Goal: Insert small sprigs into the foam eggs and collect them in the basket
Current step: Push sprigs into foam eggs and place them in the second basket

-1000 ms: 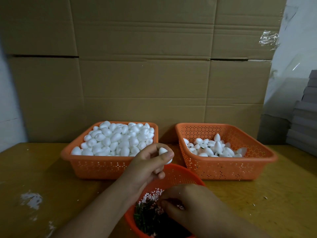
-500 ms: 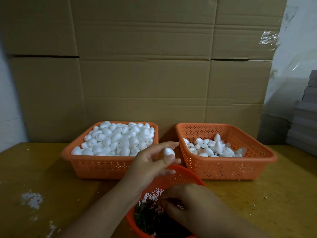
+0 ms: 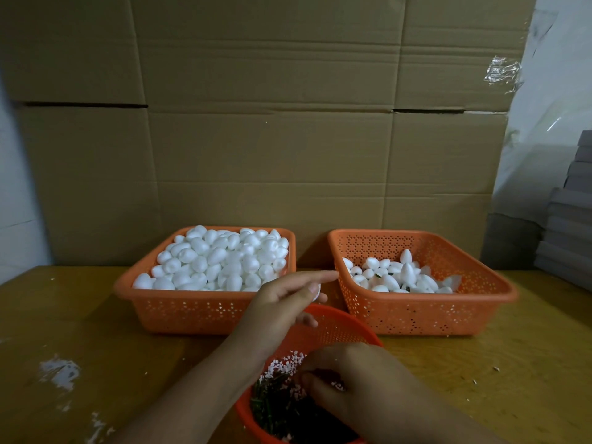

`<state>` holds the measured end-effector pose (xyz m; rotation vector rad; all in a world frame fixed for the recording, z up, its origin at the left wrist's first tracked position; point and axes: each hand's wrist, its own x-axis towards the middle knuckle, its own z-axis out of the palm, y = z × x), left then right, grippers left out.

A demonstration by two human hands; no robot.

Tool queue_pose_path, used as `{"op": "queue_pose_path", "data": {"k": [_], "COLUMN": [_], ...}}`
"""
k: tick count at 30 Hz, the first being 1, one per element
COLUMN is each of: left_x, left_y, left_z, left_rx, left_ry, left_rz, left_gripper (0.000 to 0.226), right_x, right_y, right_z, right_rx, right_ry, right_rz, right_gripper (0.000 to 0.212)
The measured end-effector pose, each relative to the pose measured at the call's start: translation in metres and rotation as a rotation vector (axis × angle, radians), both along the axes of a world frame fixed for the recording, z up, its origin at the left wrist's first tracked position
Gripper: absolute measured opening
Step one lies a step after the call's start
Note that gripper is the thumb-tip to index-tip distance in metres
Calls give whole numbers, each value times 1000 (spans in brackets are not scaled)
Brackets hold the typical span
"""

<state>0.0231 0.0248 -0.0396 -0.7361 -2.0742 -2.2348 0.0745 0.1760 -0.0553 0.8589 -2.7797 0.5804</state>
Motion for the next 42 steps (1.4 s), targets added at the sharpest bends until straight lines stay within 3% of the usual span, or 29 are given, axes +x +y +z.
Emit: {"op": "queue_pose_path", "data": {"k": [6,9,12,18,28,31,35,42], "left_x": [-4,-7,-9,-6,-4,-3,-4,-5], "left_y": [3,3,1,-1,4,3,2,0], "left_z": [-3,-5,-6,-4,-4,-2,-1,2], "left_rx": [19,57,17,-48,-21,53,109,103], "left_ry": [51,23,53,98,90,33,-60,-122], "left_rz": [33,61,81,88,66,26,7,6], "left_gripper": [47,43,37,52,25,18,40,41], "right_x": [0,0,1,0,0,0,0,-1], "right_y": [0,0,0,-1,-1,-1,-1,0], "right_z": [0,1,1,1,0,1,1,0], "right_rx": [4,6,5,5,-2,2,13,23], "right_ry": [-10,-15,-21,-22,6,8,8,14], "right_rz": [-14,-19,-26,-24,-20,-17,-1,10], "right_gripper": [23,24,25,24,24,24,23,23]}}
